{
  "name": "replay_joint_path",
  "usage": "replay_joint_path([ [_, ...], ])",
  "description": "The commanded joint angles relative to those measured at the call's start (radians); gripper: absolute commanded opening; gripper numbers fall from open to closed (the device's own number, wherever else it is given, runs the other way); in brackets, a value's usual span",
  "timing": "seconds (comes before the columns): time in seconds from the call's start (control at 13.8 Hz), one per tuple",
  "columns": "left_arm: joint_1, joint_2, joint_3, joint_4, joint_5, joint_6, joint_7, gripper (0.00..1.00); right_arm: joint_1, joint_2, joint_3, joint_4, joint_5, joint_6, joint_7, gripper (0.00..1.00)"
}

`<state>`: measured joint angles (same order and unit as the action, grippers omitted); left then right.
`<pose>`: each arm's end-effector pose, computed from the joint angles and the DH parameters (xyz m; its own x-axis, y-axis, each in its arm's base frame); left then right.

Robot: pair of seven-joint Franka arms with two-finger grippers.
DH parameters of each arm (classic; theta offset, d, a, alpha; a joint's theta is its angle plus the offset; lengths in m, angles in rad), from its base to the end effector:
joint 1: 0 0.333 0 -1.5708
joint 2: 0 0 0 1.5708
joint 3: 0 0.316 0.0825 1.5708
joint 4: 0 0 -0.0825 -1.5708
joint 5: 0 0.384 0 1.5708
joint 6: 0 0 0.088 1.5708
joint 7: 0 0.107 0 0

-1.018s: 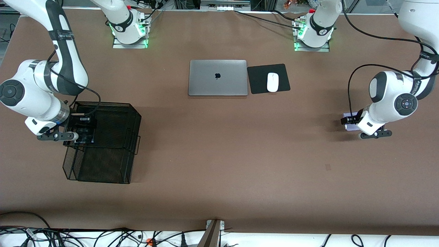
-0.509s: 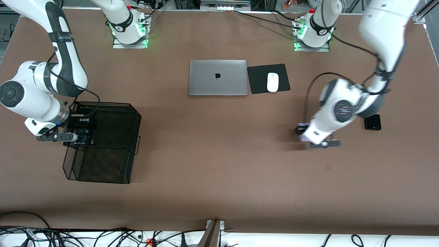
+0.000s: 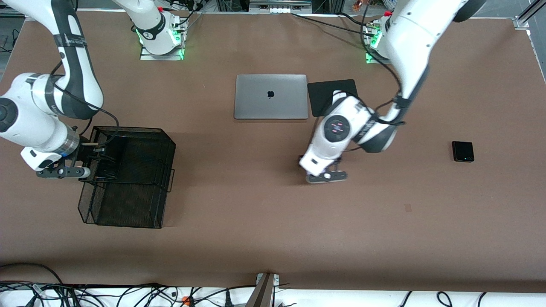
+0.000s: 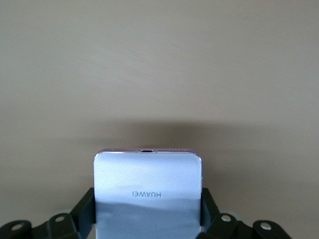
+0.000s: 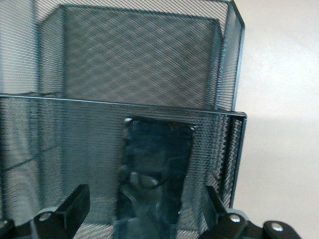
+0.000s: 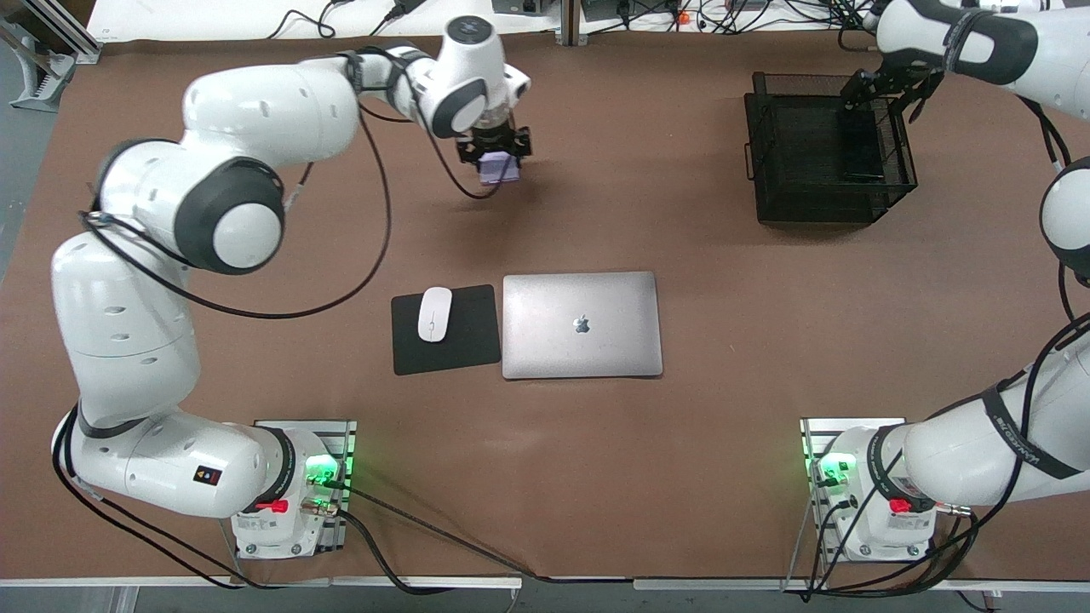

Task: Place phones with both arms
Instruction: 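Carry the white phone to mid-table while the right gripper withdraws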

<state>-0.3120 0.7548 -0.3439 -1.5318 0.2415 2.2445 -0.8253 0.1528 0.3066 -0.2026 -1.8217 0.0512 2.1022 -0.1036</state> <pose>0.5877 -0.3951 0.2294 0.9941 0.1054 -0.0263 0.1063 -0.9937 0.0367 0.6282 -0.0208 0.3705 0.9991 0.0358 -0.0208 0.0362 -0.9992 0.0151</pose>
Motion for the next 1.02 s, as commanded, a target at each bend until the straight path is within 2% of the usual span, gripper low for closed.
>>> replay_joint_path([
  [0.0,-0.11,0.11,0.035,0.162,-0.005,-0.037,-0.053,0.0,0.031,-0.004,0.005,0.108,0.074,-0.128,-0.002,1.0],
  [0.22,-0.205,0.153,0.091,0.193,-0.011,-0.036,-0.118,0.0,0.085,0.034,0.005,0.209,0.079,-0.175,0.044,1.0],
  [0.36,-0.226,0.19,0.097,0.238,-0.011,-0.034,-0.158,0.0,0.122,0.075,0.005,0.306,0.082,-0.264,0.096,1.0],
  [0.44,-0.228,0.211,0.097,0.263,-0.013,-0.033,-0.181,0.06,0.143,0.092,0.005,0.352,0.081,-0.302,0.123,1.0],
  [0.51,-0.236,0.227,0.097,0.277,-0.011,-0.029,-0.187,0.43,0.154,0.106,0.005,0.387,0.082,-0.321,0.143,1.0],
  [0.58,-0.237,0.232,0.097,0.278,-0.011,-0.028,-0.19,0.83,0.172,0.114,0.005,0.401,0.079,-0.329,0.16,1.0],
  [0.65,-0.246,0.232,0.098,0.279,-0.005,-0.028,-0.19,1.0,0.178,0.118,0.005,0.403,0.079,-0.329,0.176,1.0],
  [0.8,-0.245,0.219,0.098,0.279,-0.01,-0.039,-0.19,1.0,0.18,0.12,0.005,0.403,0.079,-0.326,0.185,1.0],
  [0.95,-0.223,0.183,0.095,0.285,-0.016,-0.136,-0.18,1.0,0.183,0.12,0.005,0.403,0.081,-0.329,0.186,1.0],
])
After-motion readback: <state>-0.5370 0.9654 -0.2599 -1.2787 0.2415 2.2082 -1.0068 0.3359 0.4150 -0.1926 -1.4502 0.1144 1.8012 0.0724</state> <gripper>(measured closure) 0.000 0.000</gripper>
